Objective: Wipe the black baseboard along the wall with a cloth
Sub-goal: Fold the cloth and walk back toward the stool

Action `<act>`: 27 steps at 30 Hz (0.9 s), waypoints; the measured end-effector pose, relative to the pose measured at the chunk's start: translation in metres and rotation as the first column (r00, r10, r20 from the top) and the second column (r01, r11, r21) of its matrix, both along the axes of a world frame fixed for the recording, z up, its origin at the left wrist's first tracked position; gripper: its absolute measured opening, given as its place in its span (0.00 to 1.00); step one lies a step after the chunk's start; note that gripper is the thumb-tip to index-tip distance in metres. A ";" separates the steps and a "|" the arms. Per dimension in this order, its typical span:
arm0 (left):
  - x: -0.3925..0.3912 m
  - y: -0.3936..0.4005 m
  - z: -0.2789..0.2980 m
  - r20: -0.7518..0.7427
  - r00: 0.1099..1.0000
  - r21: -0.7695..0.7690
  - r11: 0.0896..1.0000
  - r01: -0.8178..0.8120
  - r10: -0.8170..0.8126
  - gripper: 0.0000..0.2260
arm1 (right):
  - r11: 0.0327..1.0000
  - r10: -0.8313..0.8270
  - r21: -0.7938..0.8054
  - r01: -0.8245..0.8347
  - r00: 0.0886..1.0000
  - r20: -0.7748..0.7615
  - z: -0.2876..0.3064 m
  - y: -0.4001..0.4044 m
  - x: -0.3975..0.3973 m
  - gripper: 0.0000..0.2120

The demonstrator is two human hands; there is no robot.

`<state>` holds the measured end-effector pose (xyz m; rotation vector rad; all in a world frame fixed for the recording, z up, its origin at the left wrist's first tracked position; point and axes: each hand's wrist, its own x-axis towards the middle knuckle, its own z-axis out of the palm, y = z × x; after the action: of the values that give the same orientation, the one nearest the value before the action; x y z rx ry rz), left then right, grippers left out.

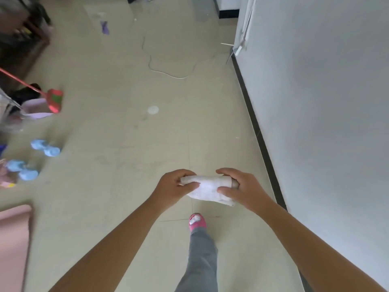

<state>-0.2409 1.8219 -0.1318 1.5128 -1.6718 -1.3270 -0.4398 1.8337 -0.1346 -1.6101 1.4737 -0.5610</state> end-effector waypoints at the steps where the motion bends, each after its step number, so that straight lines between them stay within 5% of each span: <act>1: 0.001 -0.027 -0.001 0.015 1.000 0.000 1.000 0.025 -0.025 0.12 | 1.000 0.015 -0.014 -0.015 1.000 -0.020 0.000 -0.030 0.000 0.19; 10: -0.013 -0.289 0.009 0.081 0.991 -0.048 0.992 0.114 -0.110 0.07 | 0.994 0.096 -0.038 -0.107 0.973 -0.211 0.020 -0.287 -0.011 0.03; 13: -0.023 -0.375 0.006 0.064 0.993 -0.053 0.994 0.098 -0.095 0.08 | 0.992 0.100 -0.045 -0.115 0.962 -0.256 0.021 -0.375 -0.017 0.08; 27: -0.036 -0.795 0.011 0.016 0.993 -0.064 0.991 -0.118 0.120 0.06 | 0.976 0.218 -0.006 -0.219 0.973 -0.076 0.022 -0.820 -0.028 0.07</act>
<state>-0.2770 1.0267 -0.1207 1.5678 -1.5939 -1.1898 -0.4673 1.0133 -0.1127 -1.7938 1.3253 -0.3901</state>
